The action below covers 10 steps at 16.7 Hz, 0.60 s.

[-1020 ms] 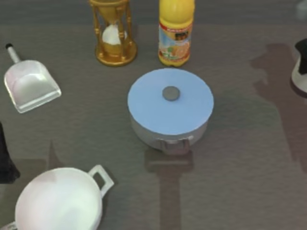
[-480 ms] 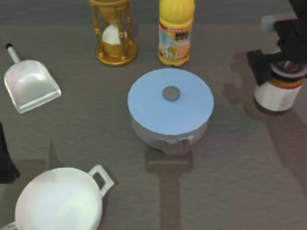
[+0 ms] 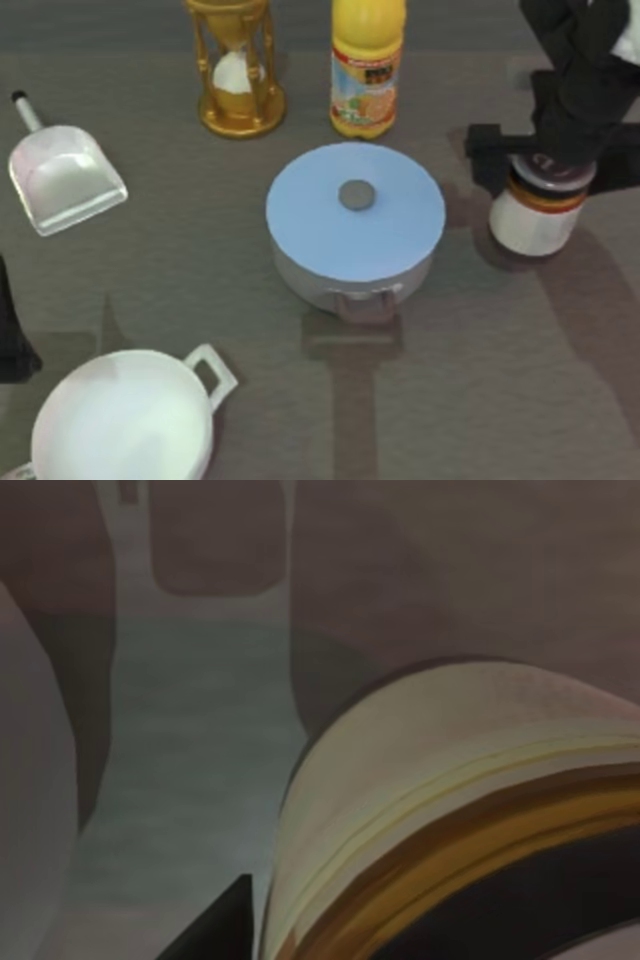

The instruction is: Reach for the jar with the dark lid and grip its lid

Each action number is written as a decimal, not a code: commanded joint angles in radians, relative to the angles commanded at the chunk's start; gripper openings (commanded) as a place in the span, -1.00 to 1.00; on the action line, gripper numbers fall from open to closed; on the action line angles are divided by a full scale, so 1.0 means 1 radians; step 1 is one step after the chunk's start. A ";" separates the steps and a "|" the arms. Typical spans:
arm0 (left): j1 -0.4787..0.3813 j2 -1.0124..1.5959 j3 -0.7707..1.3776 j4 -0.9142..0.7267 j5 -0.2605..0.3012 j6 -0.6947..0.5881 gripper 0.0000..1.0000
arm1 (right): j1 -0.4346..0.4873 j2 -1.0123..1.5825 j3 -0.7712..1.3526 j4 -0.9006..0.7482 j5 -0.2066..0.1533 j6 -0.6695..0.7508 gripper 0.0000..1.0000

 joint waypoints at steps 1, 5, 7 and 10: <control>0.000 0.000 0.000 0.000 0.000 0.000 1.00 | 0.000 0.000 0.000 0.000 0.000 0.000 -1.00; 0.000 0.000 0.000 0.000 0.000 0.000 1.00 | -0.005 0.010 -0.008 0.016 -0.003 0.000 -1.00; 0.000 0.000 0.000 0.000 0.000 0.000 1.00 | -0.005 0.028 -0.035 0.065 -0.003 0.000 -1.00; 0.000 0.000 0.000 0.000 0.000 0.000 1.00 | -0.004 0.061 -0.083 0.148 0.000 -0.001 -1.00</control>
